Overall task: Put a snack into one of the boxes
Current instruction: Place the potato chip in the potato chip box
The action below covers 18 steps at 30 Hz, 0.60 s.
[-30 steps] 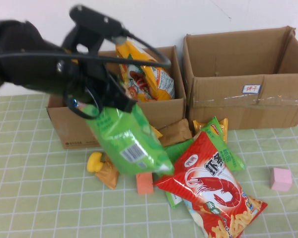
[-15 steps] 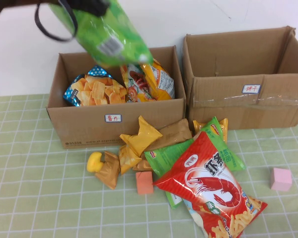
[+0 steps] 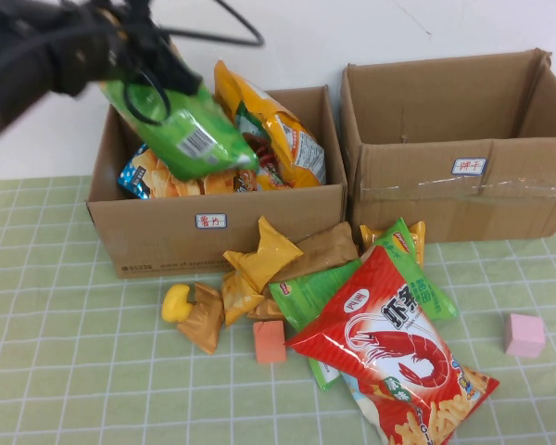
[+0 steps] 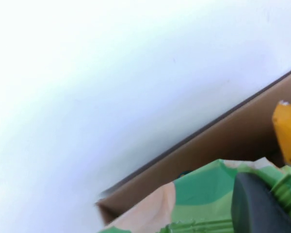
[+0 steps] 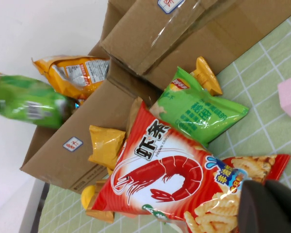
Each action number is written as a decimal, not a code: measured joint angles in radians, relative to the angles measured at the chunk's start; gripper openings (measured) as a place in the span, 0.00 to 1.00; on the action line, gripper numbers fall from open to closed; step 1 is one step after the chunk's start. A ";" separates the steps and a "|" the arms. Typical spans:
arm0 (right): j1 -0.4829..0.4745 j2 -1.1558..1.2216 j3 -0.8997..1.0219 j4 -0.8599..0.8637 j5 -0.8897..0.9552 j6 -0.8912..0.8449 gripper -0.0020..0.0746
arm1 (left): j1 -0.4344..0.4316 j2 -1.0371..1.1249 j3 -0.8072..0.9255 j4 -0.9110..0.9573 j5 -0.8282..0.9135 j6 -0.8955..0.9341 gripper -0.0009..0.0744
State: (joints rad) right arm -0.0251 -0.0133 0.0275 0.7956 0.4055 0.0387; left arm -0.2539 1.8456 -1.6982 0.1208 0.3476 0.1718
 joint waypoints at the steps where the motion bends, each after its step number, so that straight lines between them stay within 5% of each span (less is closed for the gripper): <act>1: 0.000 0.000 0.000 0.000 0.000 0.000 0.02 | 0.000 0.022 0.000 0.000 -0.020 -0.002 0.01; 11: 0.000 0.000 0.000 0.000 0.000 0.000 0.02 | 0.002 0.204 0.000 0.008 -0.019 -0.004 0.08; 18: 0.000 0.000 0.000 0.000 0.000 0.000 0.02 | 0.002 0.196 -0.002 0.006 0.025 -0.027 0.59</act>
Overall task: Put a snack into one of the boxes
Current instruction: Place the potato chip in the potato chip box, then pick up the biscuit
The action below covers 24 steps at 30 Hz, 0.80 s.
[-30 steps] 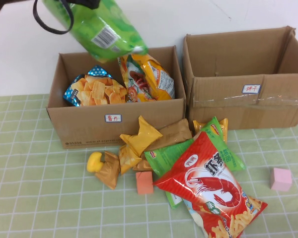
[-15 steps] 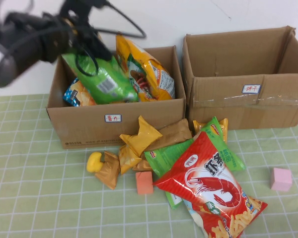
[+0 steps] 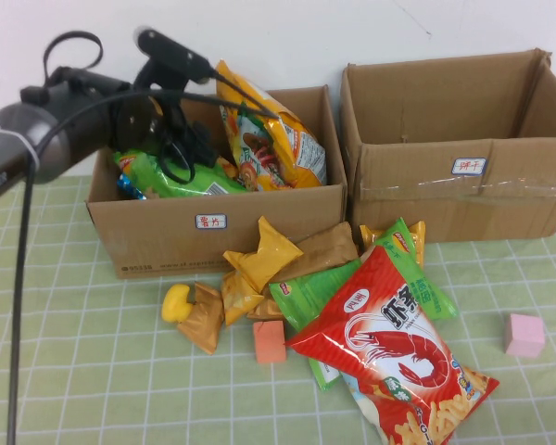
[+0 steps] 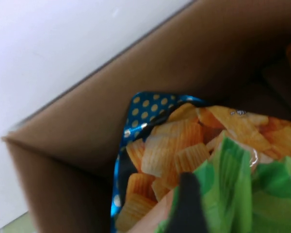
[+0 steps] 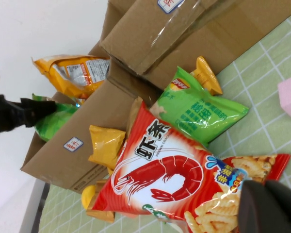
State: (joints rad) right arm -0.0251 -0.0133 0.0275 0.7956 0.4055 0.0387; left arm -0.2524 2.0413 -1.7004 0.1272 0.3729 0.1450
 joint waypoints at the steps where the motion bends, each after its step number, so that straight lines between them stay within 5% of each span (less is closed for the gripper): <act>1: 0.000 0.000 0.000 0.000 0.000 0.000 0.02 | 0.000 -0.012 0.000 -0.002 0.005 -0.007 0.66; 4: 0.000 0.000 0.000 0.005 0.002 0.000 0.02 | 0.000 -0.076 0.000 -0.002 0.018 -0.011 0.75; 8: 0.000 0.000 0.000 0.028 0.004 -0.030 0.02 | 0.000 -0.229 0.000 0.003 0.051 -0.011 0.74; 10: 0.000 0.000 0.000 0.050 0.004 -0.064 0.02 | 0.000 -0.309 0.000 0.019 0.098 -0.011 0.64; 15: 0.000 0.000 -0.013 0.127 0.036 -0.228 0.02 | 0.000 -0.529 0.088 0.051 0.186 -0.009 0.20; 17: 0.000 0.000 -0.053 0.127 0.059 -0.297 0.02 | 0.000 -0.628 0.175 0.049 0.192 -0.007 0.10; 24: 0.000 0.155 -0.270 0.045 0.080 -0.578 0.02 | 0.000 -0.947 0.600 -0.034 0.151 -0.007 0.02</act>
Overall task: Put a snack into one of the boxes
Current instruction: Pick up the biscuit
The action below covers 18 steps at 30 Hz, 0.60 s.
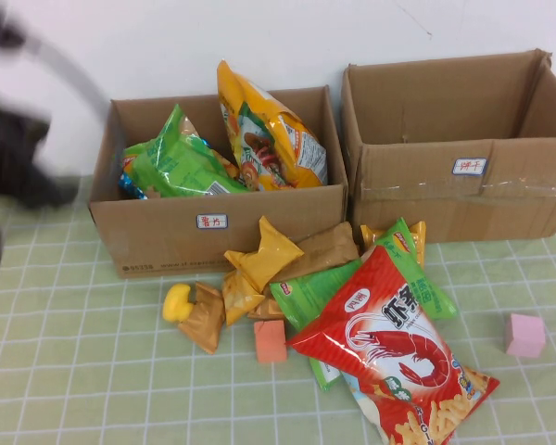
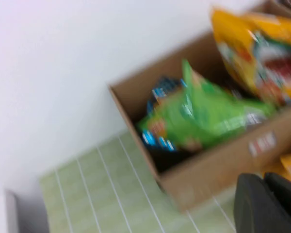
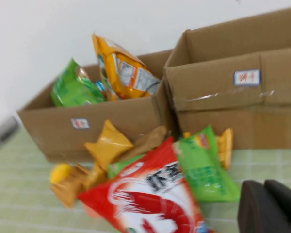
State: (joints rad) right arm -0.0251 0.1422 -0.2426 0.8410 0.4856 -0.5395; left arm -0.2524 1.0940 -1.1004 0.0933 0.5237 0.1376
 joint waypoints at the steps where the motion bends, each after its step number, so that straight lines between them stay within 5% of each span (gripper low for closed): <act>1: 0.000 0.032 -0.028 -0.007 0.000 -0.037 0.02 | 0.000 -0.043 0.047 -0.006 -0.006 0.000 0.01; 18: 0.019 0.622 -0.425 -0.039 0.202 -0.625 0.02 | 0.000 -0.718 0.603 -0.033 0.054 -0.145 0.01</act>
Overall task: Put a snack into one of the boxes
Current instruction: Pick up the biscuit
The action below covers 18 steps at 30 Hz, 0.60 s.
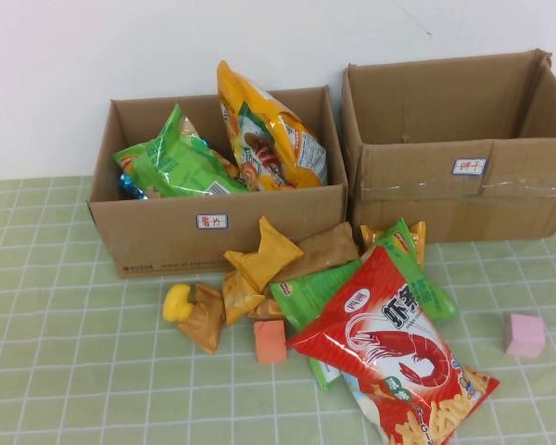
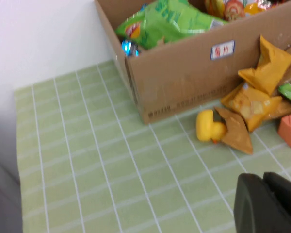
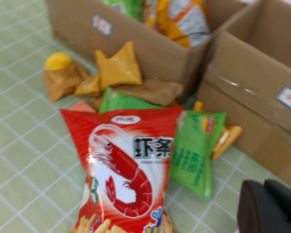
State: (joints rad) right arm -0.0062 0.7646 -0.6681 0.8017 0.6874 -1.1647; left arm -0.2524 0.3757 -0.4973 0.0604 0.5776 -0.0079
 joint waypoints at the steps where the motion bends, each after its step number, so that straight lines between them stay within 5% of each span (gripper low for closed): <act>1: 0.025 0.052 -0.039 -0.006 0.015 -0.029 0.02 | 0.000 -0.073 0.033 0.000 0.042 -0.015 0.01; 18: 0.442 0.563 -0.366 -0.296 -0.064 -0.032 0.02 | 0.000 -0.302 0.089 -0.002 0.185 -0.030 0.01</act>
State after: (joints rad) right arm 0.4358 1.3280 -1.0341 0.5053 0.6234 -1.1962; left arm -0.2524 0.0740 -0.4088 0.0589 0.7629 -0.0379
